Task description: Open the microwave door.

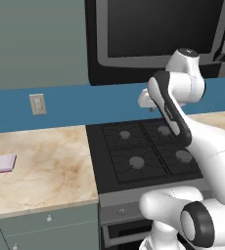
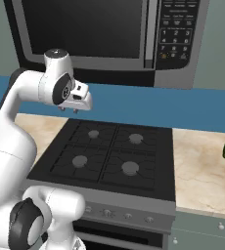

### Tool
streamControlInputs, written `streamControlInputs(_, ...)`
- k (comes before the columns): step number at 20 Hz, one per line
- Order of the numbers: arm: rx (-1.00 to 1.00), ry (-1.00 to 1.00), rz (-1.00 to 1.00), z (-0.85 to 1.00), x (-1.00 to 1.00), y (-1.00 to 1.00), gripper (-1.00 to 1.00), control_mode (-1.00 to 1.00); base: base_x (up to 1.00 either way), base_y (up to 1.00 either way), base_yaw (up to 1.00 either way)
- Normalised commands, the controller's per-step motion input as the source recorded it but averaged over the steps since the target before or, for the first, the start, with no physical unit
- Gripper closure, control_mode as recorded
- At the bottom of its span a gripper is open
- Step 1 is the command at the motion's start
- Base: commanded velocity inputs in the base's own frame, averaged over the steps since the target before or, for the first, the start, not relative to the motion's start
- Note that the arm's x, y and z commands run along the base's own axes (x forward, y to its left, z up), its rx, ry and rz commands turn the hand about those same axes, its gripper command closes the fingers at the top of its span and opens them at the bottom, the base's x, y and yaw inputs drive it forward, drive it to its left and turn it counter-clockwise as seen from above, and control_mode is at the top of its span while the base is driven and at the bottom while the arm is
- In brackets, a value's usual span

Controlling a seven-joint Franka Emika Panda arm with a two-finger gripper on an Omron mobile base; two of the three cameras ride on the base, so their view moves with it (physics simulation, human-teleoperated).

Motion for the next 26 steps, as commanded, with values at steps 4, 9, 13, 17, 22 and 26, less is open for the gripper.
streamControlInputs(4, 0.00, -0.03, 0.00, 0.00, -0.06, 0.00, -1.00, -1.00, 0.00, 0.00, 0.00)
streamControlInputs(9, 0.02, -0.31, 0.00, 0.25, -0.51, -0.02, -1.00, -1.00, 0.00, 0.00, 0.00)
streamControlInputs(13, 0.05, -0.45, 0.00, 0.47, -0.78, -0.18, -1.00, -1.00, 0.00, 0.00, 0.00)
streamControlInputs(17, 0.07, -0.48, 0.00, 0.59, -0.78, -0.39, -1.00, -1.00, 0.00, 0.00, 0.00)
streamControlInputs(22, 0.05, -0.51, 0.00, 0.65, -0.57, -0.61, -1.00, -1.00, 0.00, 0.00, 0.00)
streamControlInputs(26, 0.01, -0.59, -0.02, 0.71, -0.20, -0.94, -1.00, -1.00, 0.00, 0.00, 0.00)
